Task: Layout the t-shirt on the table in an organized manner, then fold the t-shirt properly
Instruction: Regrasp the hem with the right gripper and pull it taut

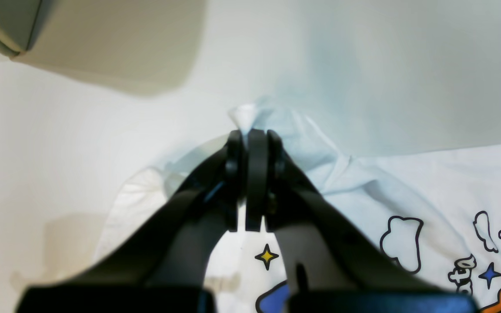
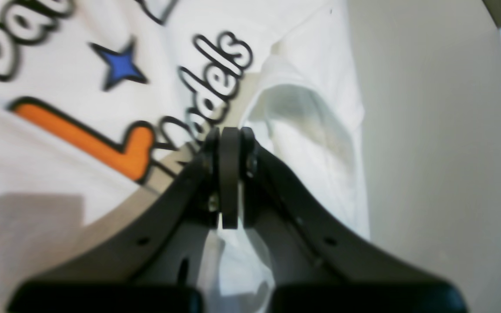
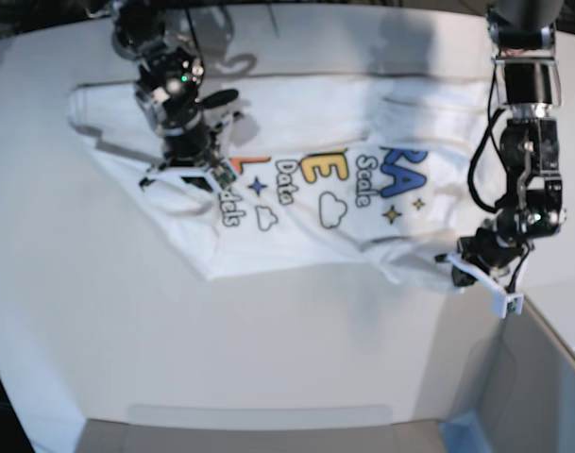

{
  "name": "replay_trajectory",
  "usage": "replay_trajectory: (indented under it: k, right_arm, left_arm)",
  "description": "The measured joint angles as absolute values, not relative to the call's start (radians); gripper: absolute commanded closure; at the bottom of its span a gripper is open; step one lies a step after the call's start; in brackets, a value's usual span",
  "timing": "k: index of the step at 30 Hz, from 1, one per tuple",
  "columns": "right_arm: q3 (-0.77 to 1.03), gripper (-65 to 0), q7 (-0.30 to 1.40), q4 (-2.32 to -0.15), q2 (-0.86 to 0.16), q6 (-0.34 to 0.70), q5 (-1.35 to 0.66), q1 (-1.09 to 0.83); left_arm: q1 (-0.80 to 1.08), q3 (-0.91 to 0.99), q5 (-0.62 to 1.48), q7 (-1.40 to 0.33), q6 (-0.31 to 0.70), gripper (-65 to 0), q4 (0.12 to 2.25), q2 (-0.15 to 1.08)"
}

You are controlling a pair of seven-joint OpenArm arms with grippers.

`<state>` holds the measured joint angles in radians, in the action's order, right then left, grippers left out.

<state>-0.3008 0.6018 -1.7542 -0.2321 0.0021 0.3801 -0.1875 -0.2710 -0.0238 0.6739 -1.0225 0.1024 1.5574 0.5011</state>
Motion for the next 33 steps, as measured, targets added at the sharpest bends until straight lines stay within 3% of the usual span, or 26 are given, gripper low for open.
replay_trajectory:
  k: [8, 23, 33]
  right_arm:
    - [-0.284, 0.0, 0.603, -1.748, -0.233, 0.003, 0.389, -0.183]
    - [0.073, 0.0, 0.603, -1.691, -0.192, 0.004, 0.380, -0.072]
    - [0.212, 0.0, 0.605, -1.529, -0.302, -0.004, 0.019, 0.025]
  left_arm:
    - [-0.269, -0.024, 0.677, -1.023, 0.102, 0.0, 1.557, 0.501]
    - [-0.229, -0.023, 0.678, -1.070, 0.102, 0.0, 1.607, 0.499]
    - [-0.224, -0.016, 0.677, -1.205, 0.102, 0.0, 1.732, 0.482]
